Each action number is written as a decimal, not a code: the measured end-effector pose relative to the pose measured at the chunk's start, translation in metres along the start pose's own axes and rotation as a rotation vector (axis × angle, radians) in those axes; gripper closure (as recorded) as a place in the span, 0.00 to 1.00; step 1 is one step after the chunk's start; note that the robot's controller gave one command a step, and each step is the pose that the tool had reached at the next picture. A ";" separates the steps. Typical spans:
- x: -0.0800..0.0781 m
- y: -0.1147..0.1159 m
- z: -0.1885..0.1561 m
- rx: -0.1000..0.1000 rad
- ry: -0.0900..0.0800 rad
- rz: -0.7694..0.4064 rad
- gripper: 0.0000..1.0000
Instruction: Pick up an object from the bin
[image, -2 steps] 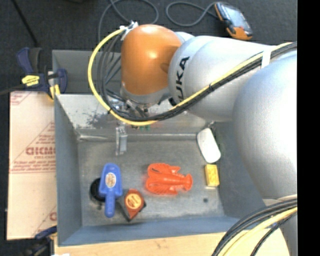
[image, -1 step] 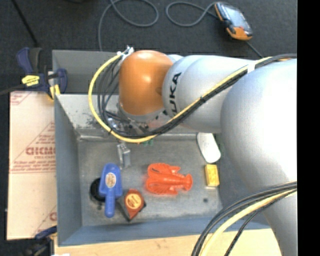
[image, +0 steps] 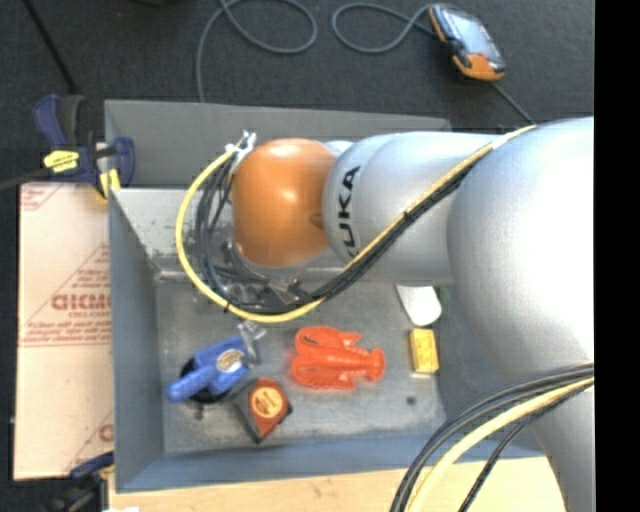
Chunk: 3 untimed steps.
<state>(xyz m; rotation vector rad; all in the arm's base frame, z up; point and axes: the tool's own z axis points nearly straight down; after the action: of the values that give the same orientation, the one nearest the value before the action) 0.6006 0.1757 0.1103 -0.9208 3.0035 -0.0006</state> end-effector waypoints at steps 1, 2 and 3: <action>0.041 0.016 0.005 0.000 -0.006 -0.063 0.00; 0.046 0.038 0.028 0.002 0.001 -0.287 0.00; 0.045 0.047 0.035 -0.001 -0.004 -0.367 1.00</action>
Offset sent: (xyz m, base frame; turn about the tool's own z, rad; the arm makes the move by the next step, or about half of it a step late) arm -0.0655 0.0179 -0.0403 -0.3194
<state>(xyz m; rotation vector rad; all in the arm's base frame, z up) 0.5366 0.1894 0.0751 -1.4520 2.7815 0.0024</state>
